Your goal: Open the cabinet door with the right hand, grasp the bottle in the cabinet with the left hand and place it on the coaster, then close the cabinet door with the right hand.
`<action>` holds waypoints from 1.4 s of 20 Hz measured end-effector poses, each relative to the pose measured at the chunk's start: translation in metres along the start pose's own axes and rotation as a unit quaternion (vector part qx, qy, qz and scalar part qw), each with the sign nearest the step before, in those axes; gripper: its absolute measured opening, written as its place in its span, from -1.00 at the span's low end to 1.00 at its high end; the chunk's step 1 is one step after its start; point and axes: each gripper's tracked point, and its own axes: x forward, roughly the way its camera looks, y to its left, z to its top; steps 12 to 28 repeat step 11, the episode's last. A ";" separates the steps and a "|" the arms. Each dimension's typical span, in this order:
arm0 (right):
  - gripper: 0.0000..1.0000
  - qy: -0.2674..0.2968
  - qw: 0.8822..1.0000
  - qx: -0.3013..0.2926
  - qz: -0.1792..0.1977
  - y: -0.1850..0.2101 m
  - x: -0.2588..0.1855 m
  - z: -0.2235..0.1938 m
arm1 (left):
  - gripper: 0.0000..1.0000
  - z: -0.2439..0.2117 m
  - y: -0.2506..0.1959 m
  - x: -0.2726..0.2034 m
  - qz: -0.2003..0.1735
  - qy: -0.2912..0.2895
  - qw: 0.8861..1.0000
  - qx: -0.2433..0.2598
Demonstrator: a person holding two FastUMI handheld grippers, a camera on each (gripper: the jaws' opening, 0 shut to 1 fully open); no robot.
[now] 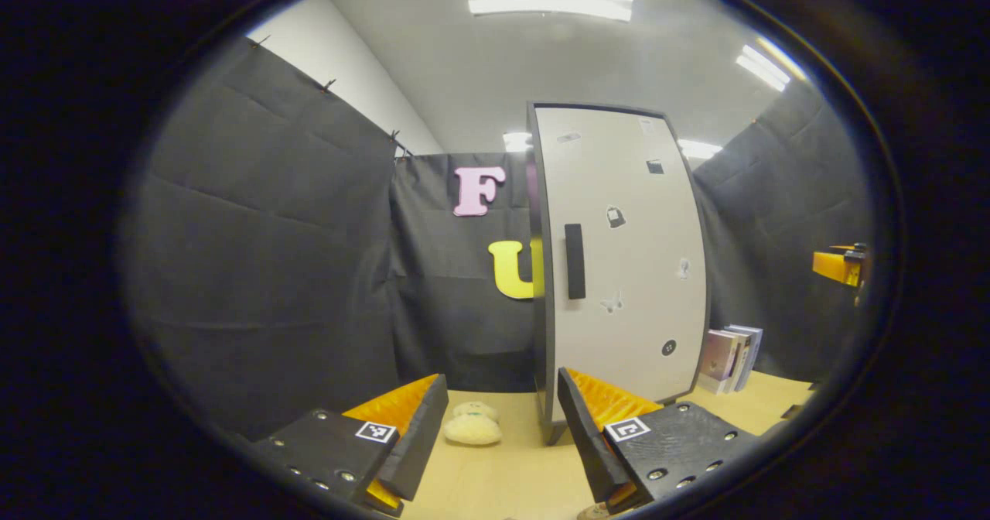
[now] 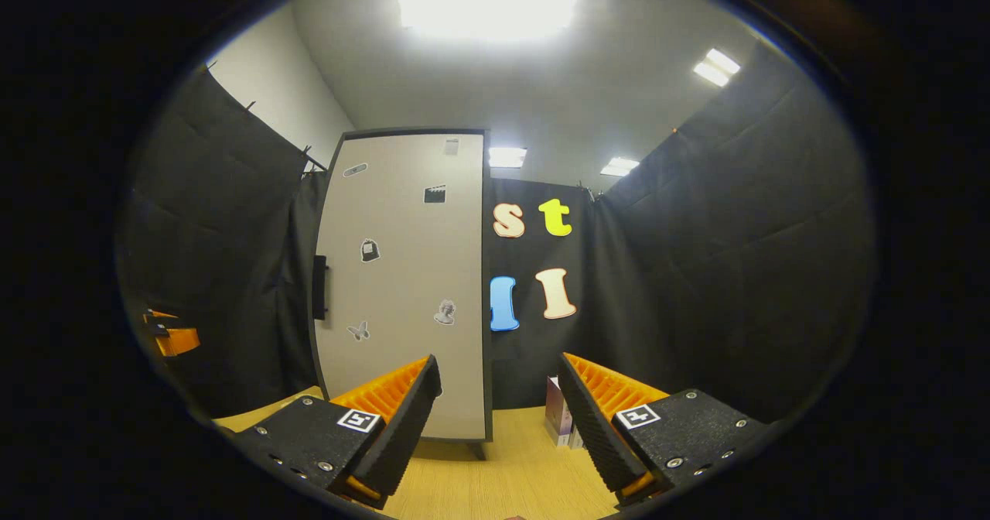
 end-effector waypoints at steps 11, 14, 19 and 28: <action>0.89 0.004 1.000 0.011 -0.022 -0.002 -0.001 -0.006 | 0.75 0.000 -0.024 0.003 -0.037 -0.012 0.999 0.005; 0.89 0.004 1.000 0.011 -0.022 -0.002 -0.001 -0.006 | 0.75 0.000 -0.024 0.003 -0.037 -0.012 0.999 0.005; 0.89 0.004 1.000 0.011 -0.022 -0.002 -0.001 -0.006 | 0.75 0.000 -0.024 0.003 -0.037 -0.012 0.999 0.005; 0.89 0.004 1.000 0.011 -0.022 -0.002 -0.001 -0.006 | 0.75 0.000 -0.024 0.003 -0.037 -0.012 0.999 0.005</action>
